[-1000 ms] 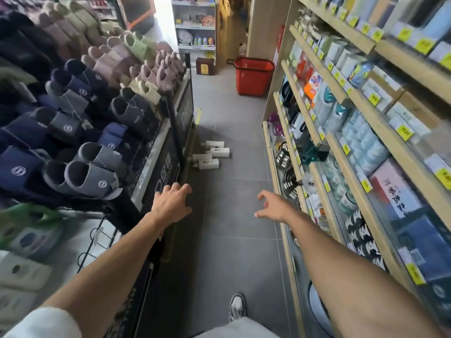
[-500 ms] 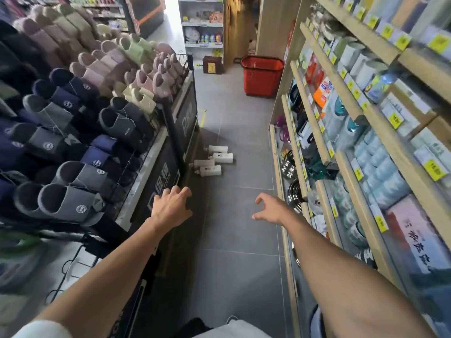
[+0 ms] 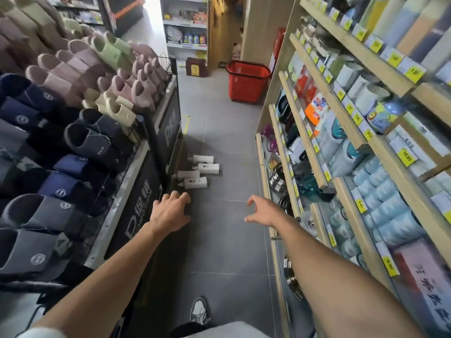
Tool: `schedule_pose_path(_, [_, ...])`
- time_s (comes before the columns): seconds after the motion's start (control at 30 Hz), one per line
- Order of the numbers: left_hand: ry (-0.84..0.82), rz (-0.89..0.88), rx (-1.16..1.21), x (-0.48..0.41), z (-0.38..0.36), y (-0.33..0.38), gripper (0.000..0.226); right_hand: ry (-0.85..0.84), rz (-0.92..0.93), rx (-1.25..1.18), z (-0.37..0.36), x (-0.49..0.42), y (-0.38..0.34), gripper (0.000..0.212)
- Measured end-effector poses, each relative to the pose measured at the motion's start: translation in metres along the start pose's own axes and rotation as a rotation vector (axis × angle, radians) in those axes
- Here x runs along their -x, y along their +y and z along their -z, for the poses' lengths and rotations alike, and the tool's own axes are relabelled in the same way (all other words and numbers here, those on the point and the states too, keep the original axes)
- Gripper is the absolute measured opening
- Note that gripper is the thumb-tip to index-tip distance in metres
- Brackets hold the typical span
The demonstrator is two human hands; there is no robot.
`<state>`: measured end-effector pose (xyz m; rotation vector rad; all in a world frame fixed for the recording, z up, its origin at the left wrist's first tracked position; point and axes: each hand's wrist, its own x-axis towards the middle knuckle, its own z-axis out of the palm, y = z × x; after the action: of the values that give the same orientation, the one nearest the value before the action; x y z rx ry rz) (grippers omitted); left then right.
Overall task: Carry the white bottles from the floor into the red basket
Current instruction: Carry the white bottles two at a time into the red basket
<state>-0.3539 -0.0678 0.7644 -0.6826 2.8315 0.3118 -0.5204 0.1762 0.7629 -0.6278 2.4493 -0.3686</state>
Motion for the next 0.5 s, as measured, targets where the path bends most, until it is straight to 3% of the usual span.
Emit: schedule_pose_path(0.5, [-0.021,-0.006,-0.025,-0.127,0.033,-0.027,0.061,0.016,-0.006,-0.030,0.065,-0.114,-0.035,0.054])
